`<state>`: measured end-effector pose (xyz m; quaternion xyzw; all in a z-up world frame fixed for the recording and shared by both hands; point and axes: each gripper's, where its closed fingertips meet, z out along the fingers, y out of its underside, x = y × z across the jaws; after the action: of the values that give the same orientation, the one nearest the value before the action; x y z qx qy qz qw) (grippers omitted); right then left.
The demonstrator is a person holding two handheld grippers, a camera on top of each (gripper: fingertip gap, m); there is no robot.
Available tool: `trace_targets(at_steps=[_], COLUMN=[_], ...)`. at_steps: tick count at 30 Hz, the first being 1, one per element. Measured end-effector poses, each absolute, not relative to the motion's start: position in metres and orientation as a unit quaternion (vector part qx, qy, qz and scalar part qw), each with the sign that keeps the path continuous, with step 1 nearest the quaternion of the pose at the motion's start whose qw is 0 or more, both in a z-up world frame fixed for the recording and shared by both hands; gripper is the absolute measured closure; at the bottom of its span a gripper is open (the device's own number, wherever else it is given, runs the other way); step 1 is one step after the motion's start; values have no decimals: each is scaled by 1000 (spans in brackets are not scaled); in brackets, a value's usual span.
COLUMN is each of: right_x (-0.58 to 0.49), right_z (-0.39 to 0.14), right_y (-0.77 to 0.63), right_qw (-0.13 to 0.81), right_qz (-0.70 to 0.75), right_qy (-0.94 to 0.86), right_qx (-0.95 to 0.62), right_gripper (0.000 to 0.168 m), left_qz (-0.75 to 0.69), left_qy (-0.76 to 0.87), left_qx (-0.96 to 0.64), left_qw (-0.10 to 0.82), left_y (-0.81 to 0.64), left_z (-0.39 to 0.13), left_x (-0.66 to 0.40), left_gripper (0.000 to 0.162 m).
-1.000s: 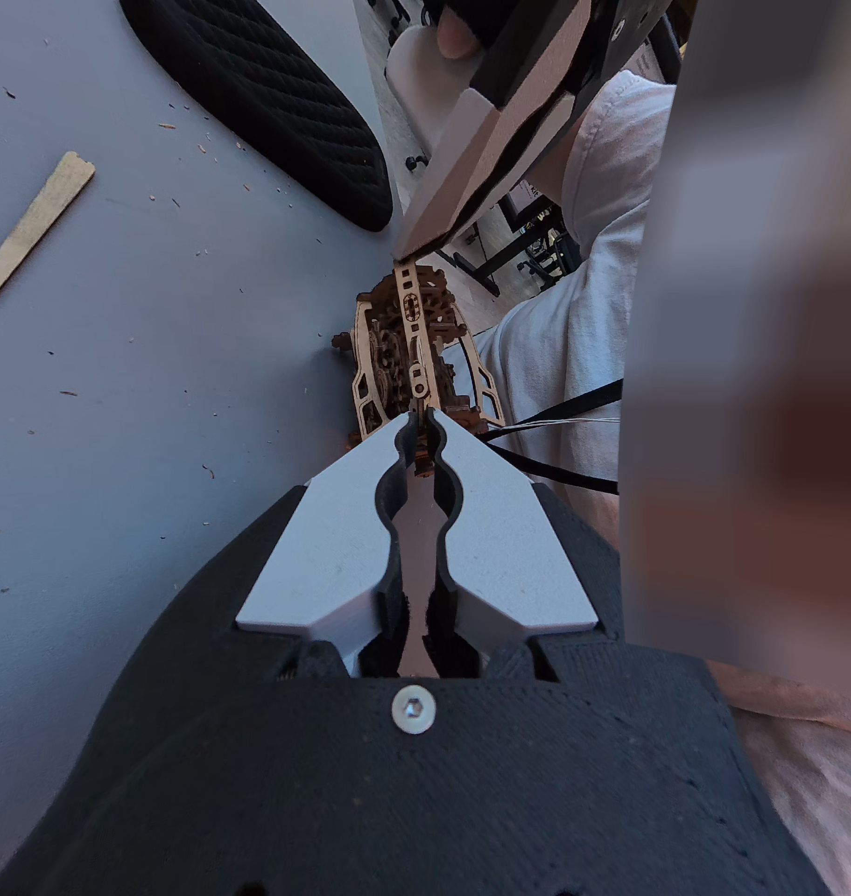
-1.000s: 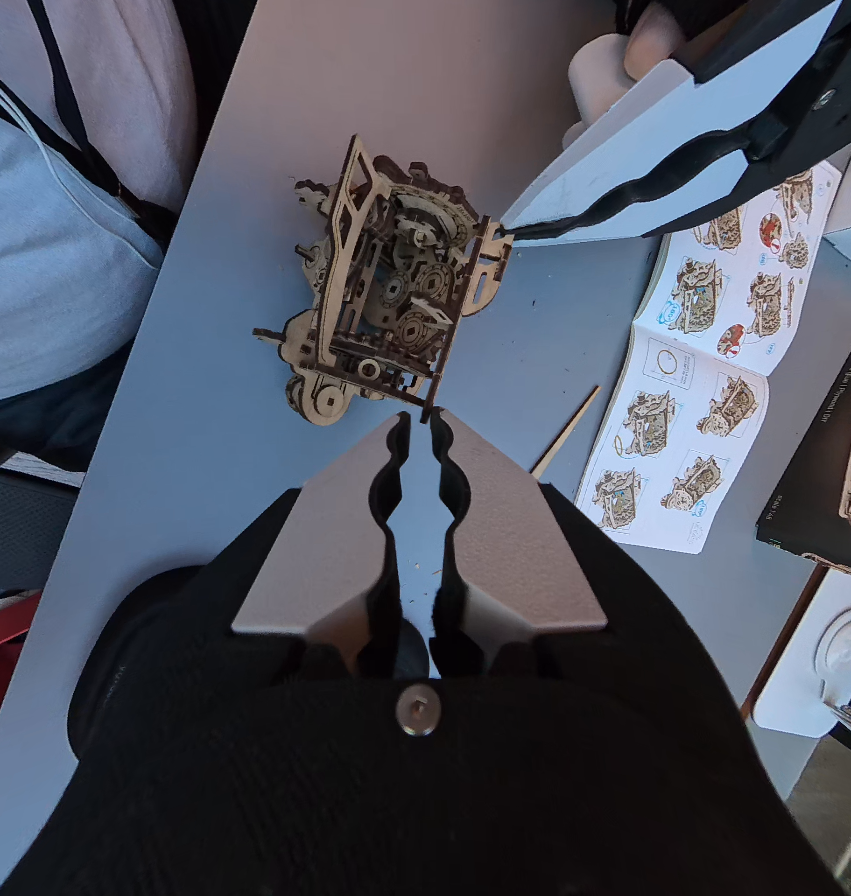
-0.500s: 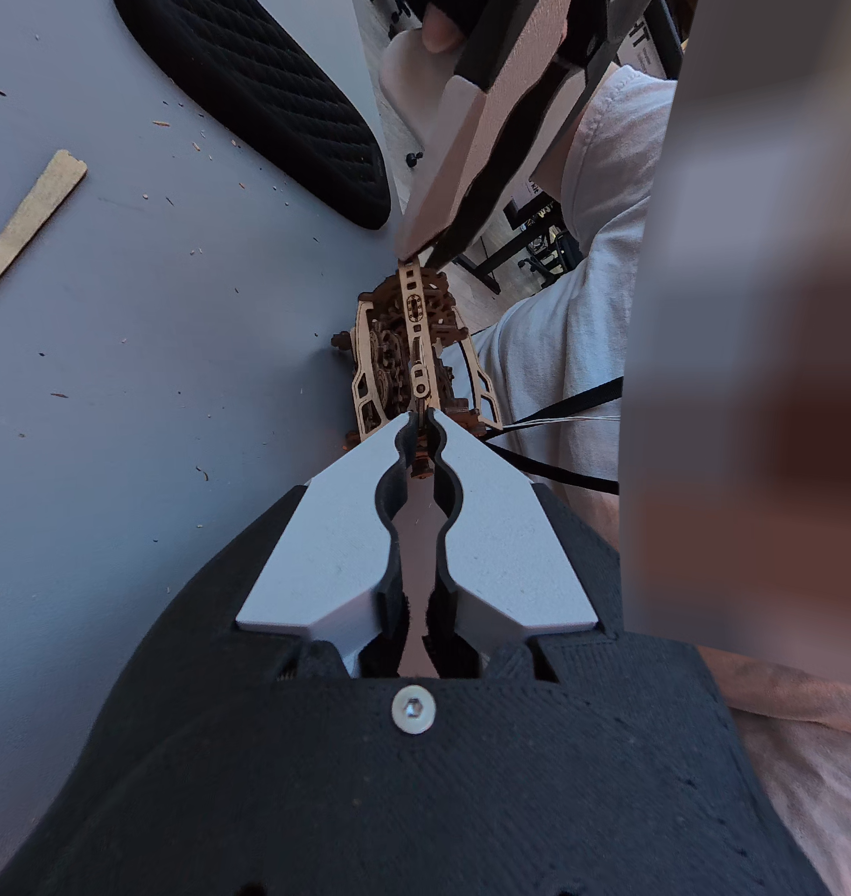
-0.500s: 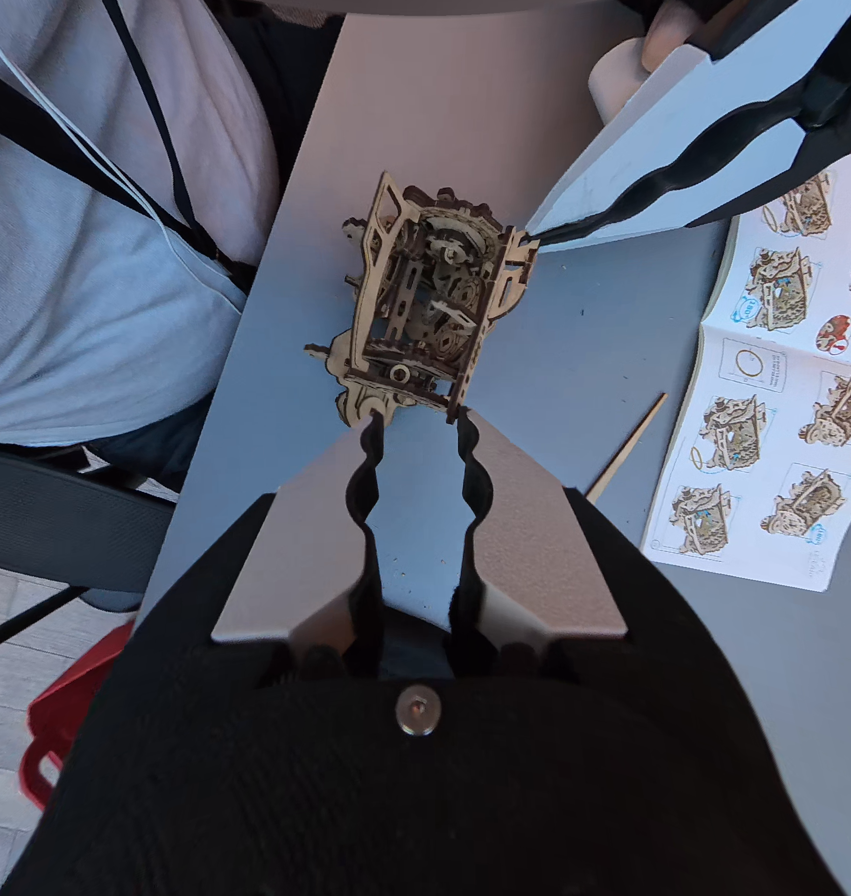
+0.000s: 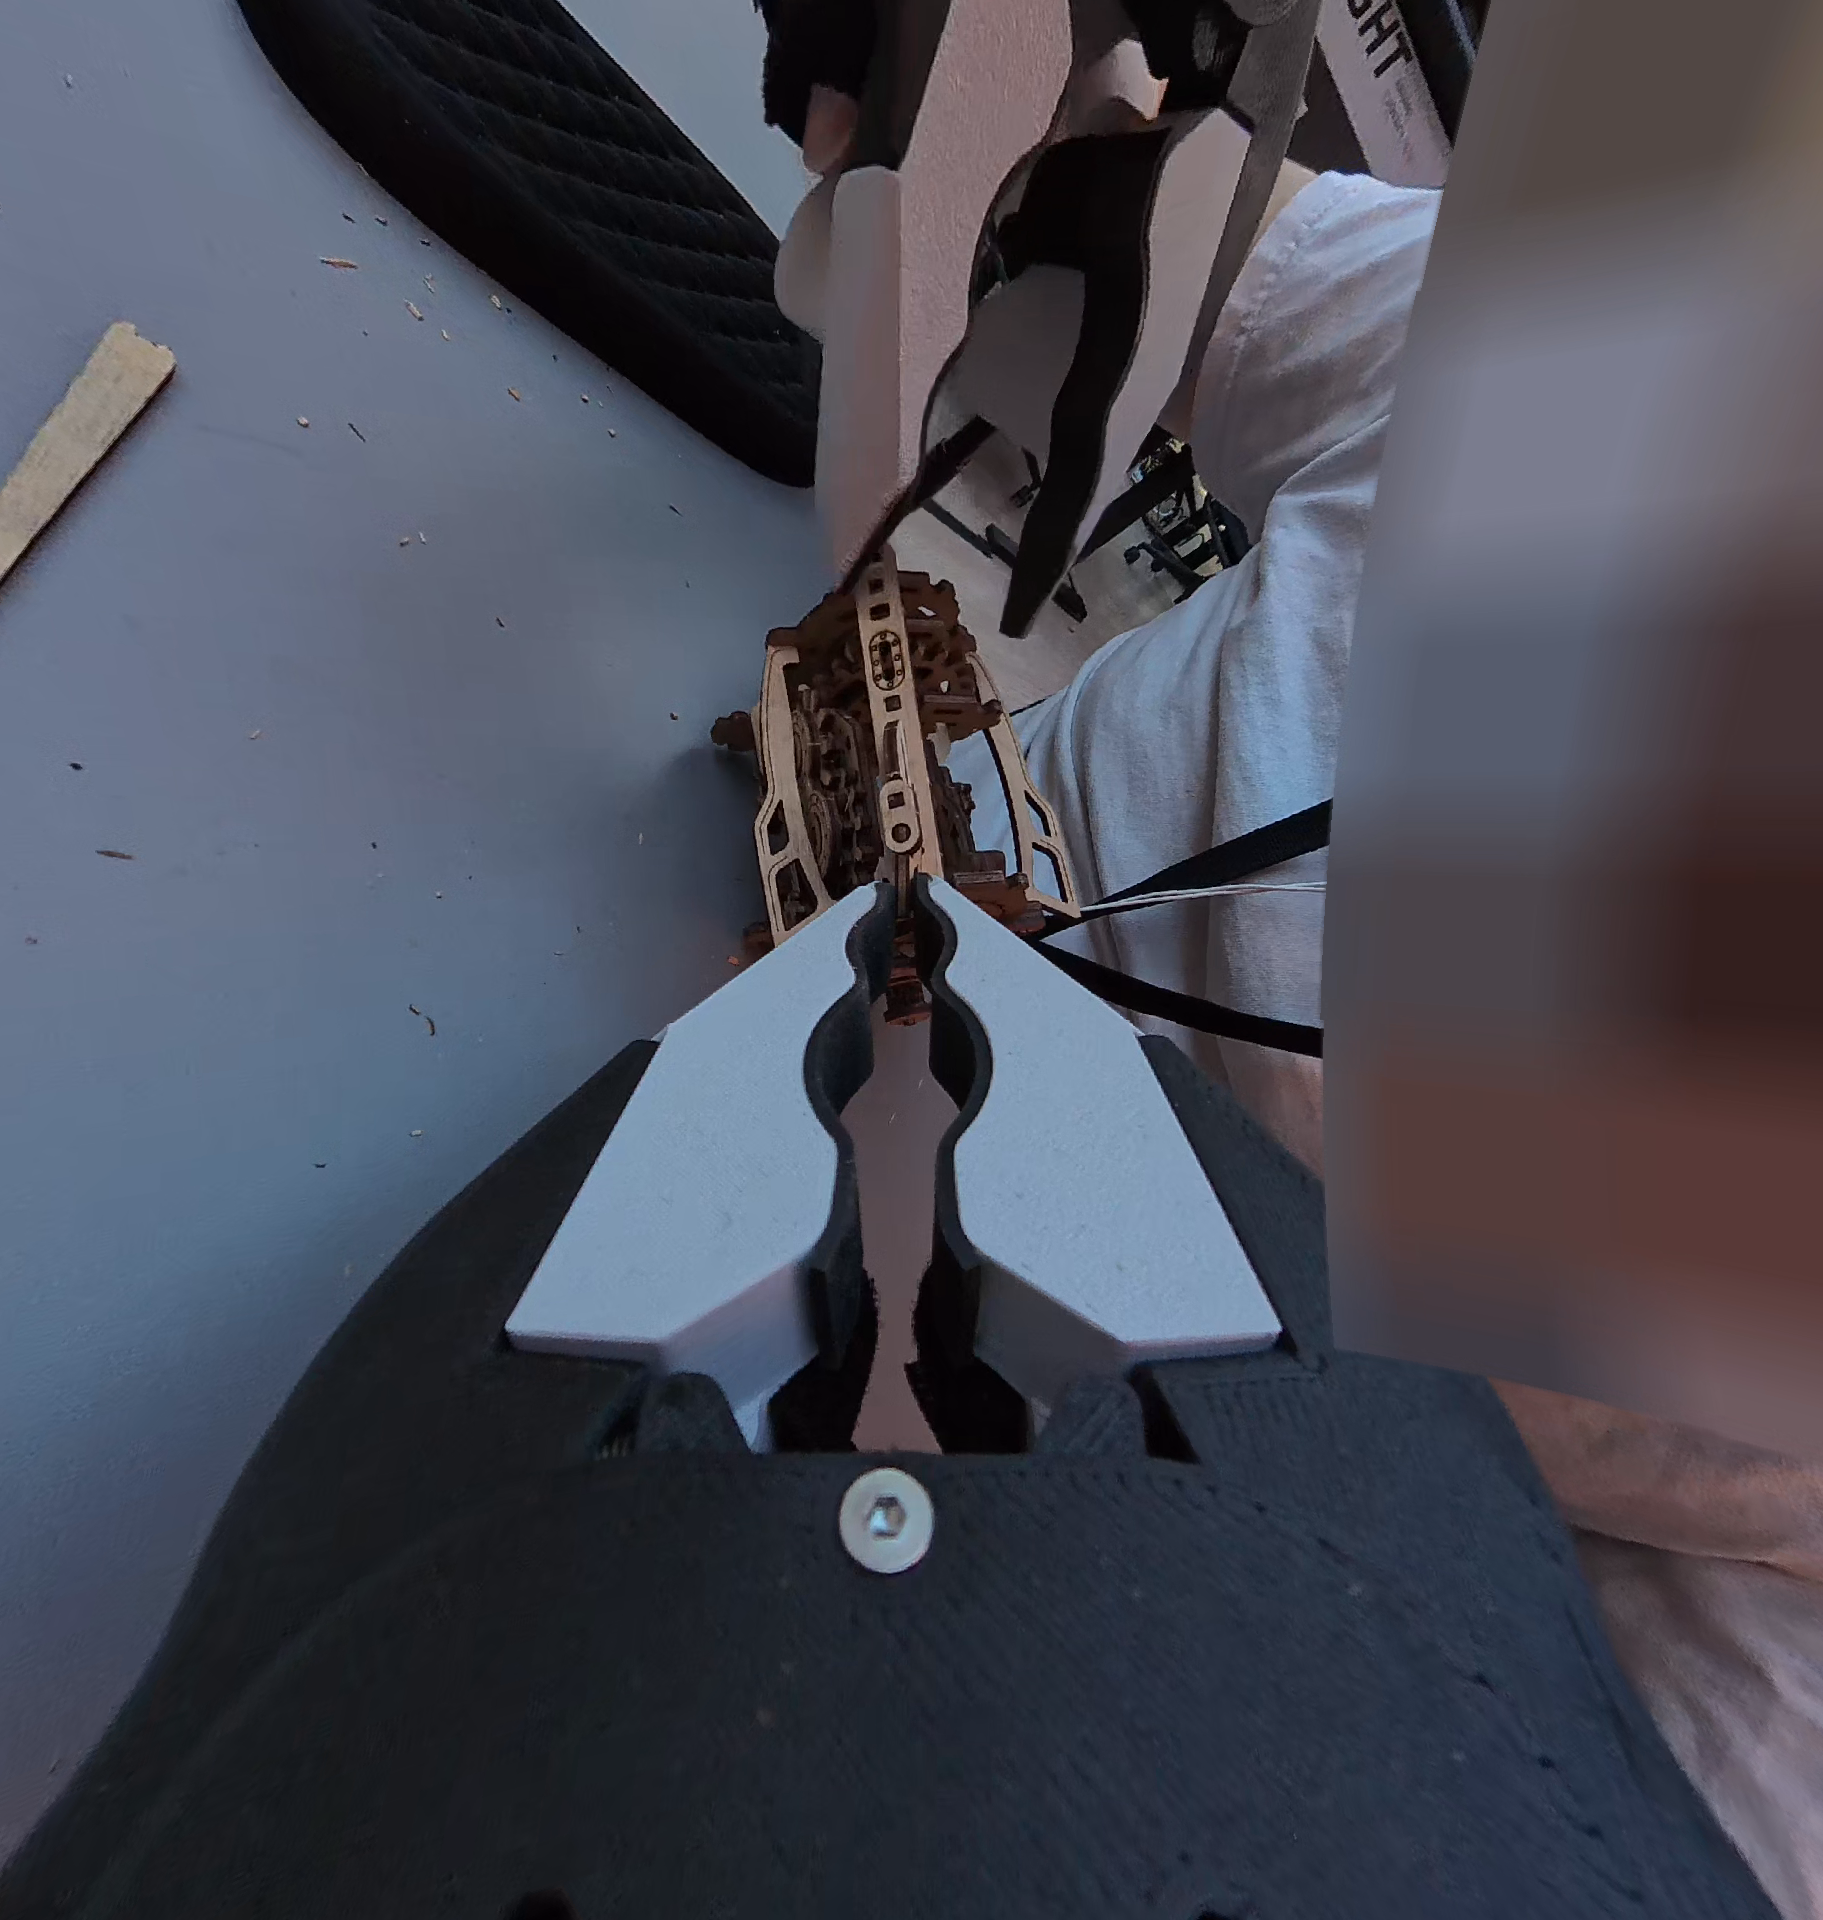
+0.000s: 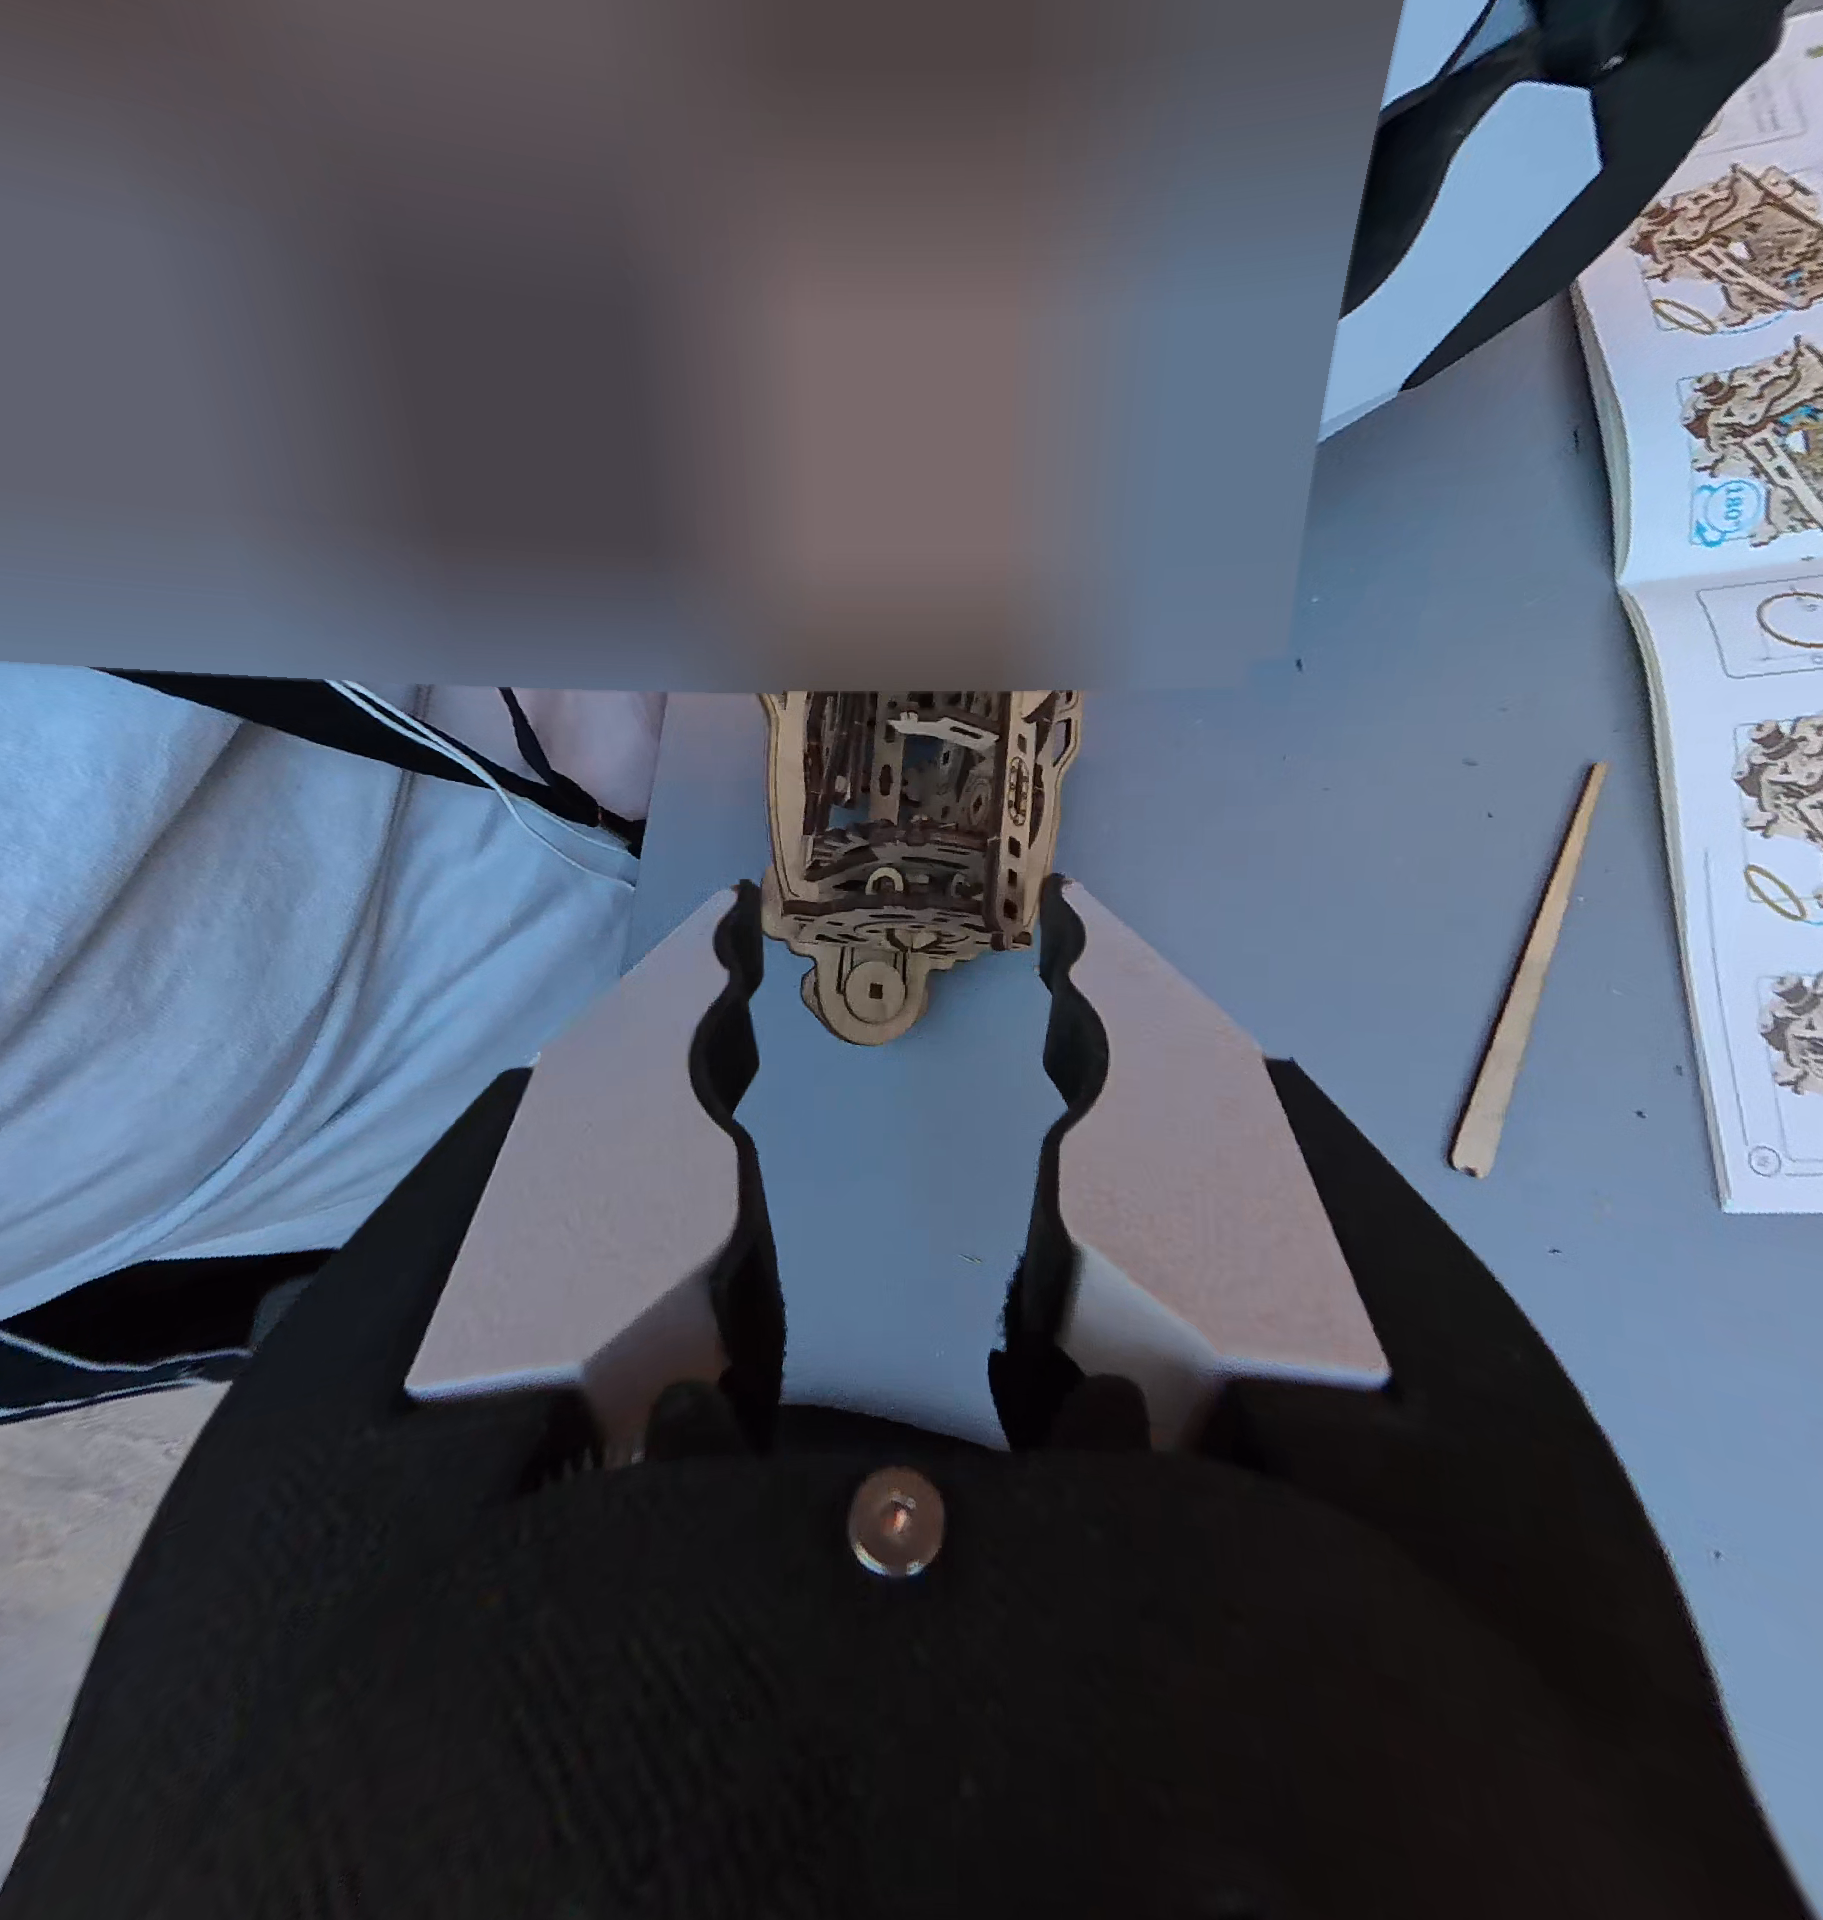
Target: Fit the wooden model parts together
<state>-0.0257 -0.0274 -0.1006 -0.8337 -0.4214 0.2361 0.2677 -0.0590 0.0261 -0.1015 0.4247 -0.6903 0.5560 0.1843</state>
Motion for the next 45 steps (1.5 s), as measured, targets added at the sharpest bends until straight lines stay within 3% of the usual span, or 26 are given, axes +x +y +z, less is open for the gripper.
trace_targets(at_steps=[7,12,18,45], right_x=[-28,-25,-25,-24], right_z=[-91,-94,-100,-105], right_y=[-22,-28,-30,-30], right_qw=[375,396,393,362], right_qz=[150,81,47,86], right_qy=[-414,-425,-433,-428], right_qx=[-816,-810,-810,-823], right_gripper=[111,105,117,119], left_qz=[556,555,555,555], left_qy=[-690,-691,-692,-691], left_qx=[426,424,424,427], left_qw=[183,184,185,179], left_y=[27,25,24,25], left_z=[-102,-101,-101,-102], left_x=[-59,-59,-59,-57], left_gripper=[161,161,161,161])
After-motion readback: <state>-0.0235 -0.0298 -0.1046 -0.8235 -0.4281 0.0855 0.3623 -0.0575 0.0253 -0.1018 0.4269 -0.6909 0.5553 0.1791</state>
